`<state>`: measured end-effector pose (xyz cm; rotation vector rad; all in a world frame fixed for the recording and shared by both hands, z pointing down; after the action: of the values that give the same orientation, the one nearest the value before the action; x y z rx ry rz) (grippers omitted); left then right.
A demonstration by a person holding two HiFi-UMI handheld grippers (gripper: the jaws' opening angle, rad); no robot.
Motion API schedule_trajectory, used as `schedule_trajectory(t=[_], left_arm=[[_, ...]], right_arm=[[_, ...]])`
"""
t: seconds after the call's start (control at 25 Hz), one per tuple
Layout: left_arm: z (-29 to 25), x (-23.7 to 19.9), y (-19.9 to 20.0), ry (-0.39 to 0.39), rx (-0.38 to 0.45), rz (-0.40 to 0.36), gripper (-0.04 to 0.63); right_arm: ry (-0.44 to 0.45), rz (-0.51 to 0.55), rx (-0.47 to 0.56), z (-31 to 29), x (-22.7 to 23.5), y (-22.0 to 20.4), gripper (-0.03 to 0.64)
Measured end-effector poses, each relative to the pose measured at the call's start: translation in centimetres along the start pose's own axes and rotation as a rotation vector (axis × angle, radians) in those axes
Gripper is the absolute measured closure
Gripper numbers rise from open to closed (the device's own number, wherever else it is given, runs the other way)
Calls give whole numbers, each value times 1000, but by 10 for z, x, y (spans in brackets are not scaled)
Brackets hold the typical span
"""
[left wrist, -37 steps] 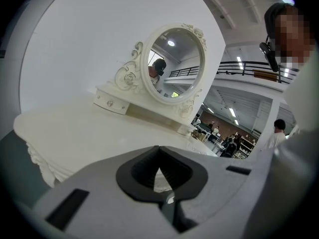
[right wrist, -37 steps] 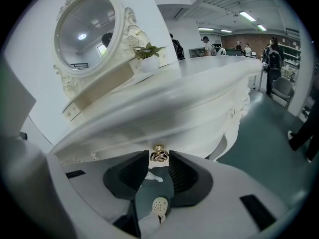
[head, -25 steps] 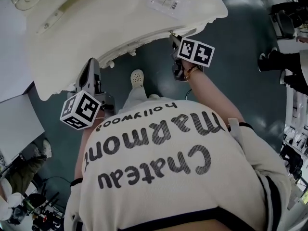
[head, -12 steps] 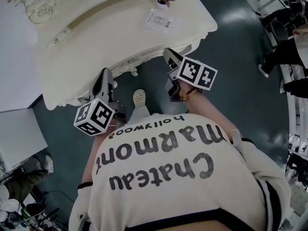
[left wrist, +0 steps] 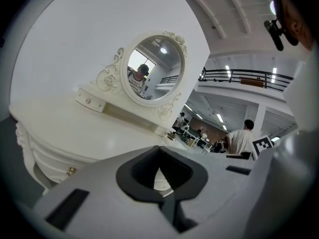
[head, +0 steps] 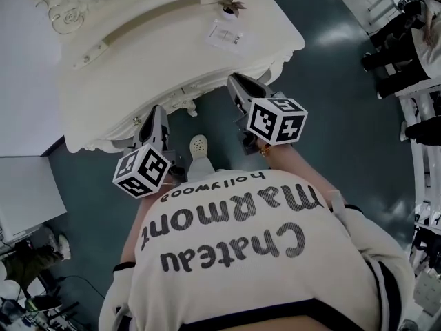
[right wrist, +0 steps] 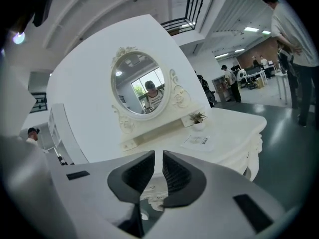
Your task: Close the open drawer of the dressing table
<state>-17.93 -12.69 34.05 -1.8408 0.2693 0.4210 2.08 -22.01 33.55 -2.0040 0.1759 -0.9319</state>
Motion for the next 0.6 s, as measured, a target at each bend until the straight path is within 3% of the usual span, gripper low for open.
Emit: schedule_trajectory(t=[0.6], left_arm=[[28,7,-12,24,12,-3,588]], right_arm=[[-32,18,-44,21,13,-28,548]])
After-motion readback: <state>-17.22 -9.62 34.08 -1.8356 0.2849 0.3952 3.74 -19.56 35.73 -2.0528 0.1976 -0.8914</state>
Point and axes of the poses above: the fingertips, and each gripper's own axes: z backward along the fingers, x to its right, y out of its top, the point moved 3 cm from there along z, backward along the fingers, and after that the axes turned 6 degrees about -z, right-handed, at the moved point
